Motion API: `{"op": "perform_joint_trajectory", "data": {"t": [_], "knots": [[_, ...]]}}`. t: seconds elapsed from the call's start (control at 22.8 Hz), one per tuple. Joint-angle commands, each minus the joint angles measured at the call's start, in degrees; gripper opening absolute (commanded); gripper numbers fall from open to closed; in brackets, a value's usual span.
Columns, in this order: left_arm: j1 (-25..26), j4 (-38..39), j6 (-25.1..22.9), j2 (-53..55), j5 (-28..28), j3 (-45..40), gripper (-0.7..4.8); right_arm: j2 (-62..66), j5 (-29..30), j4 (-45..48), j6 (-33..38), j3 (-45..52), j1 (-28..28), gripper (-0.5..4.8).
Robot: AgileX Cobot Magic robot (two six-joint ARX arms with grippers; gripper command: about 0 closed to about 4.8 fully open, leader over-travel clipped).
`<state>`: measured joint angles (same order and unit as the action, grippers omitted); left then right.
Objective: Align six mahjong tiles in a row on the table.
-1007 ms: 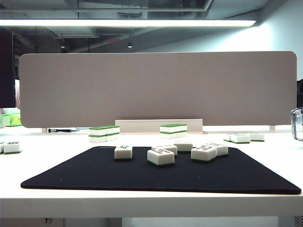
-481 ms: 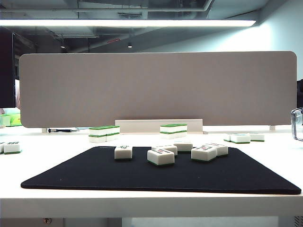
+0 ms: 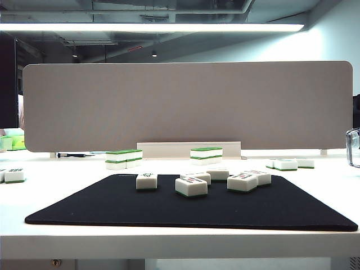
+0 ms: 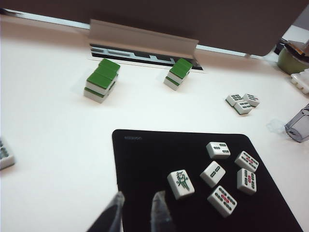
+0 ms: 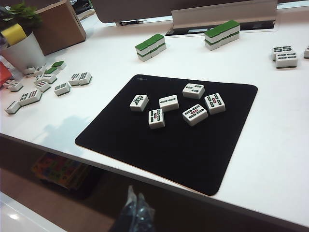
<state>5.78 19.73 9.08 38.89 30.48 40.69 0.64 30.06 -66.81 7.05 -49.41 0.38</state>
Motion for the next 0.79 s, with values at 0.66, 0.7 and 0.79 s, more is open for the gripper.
{"op": "perform_joint_trajectory", "data": {"t": [0.66,0.7,0.79], "knots": [[-12.9,5.0,-11.1,34.5,-1.5,25.0,0.8,-0.7,0.3,0.6,0.0,-0.2,0.1,-0.01],[-14.0,5.9,-12.4,36.3,-2.2,26.3,0.8,-0.7,0.3,0.6,0.0,-0.2,0.1,-0.01],[-15.8,7.3,-14.3,39.8,-3.3,28.7,0.81,-0.7,0.3,0.6,0.0,0.0,0.1,-0.01]]}}
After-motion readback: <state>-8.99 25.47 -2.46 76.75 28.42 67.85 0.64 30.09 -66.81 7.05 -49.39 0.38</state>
